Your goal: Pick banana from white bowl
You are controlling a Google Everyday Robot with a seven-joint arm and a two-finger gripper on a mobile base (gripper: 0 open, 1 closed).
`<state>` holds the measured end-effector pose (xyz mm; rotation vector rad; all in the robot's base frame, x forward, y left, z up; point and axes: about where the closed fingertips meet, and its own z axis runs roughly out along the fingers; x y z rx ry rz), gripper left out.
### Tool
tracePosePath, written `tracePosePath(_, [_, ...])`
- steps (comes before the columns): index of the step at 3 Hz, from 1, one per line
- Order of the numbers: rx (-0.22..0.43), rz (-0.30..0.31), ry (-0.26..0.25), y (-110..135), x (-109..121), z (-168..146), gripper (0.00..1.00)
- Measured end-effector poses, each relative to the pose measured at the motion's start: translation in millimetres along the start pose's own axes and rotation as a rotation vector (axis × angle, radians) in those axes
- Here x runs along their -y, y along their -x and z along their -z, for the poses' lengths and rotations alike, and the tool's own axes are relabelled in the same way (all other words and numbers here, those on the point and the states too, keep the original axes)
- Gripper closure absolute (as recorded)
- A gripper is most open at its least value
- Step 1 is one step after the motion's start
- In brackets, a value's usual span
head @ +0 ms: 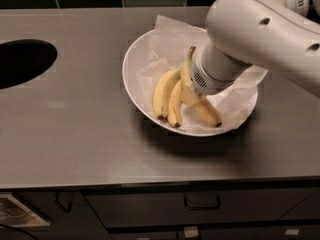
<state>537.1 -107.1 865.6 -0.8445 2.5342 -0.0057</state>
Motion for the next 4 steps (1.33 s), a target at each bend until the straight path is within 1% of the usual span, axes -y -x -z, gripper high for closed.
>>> tracePosePath(1, [0.048, 0.033, 0.028, 3.3, -1.0, 18.7, 1.00])
tracePosePath(2, [0.152, 0.090, 0.087, 10.1, -5.6, 60.0, 1.00])
tracePosePath(3, [0.259, 0.100, 0.147, 3.3, 6.8, 93.0, 1.00])
tracePosePath(4, [0.306, 0.140, 0.191, 8.0, -5.4, 103.0, 1.00])
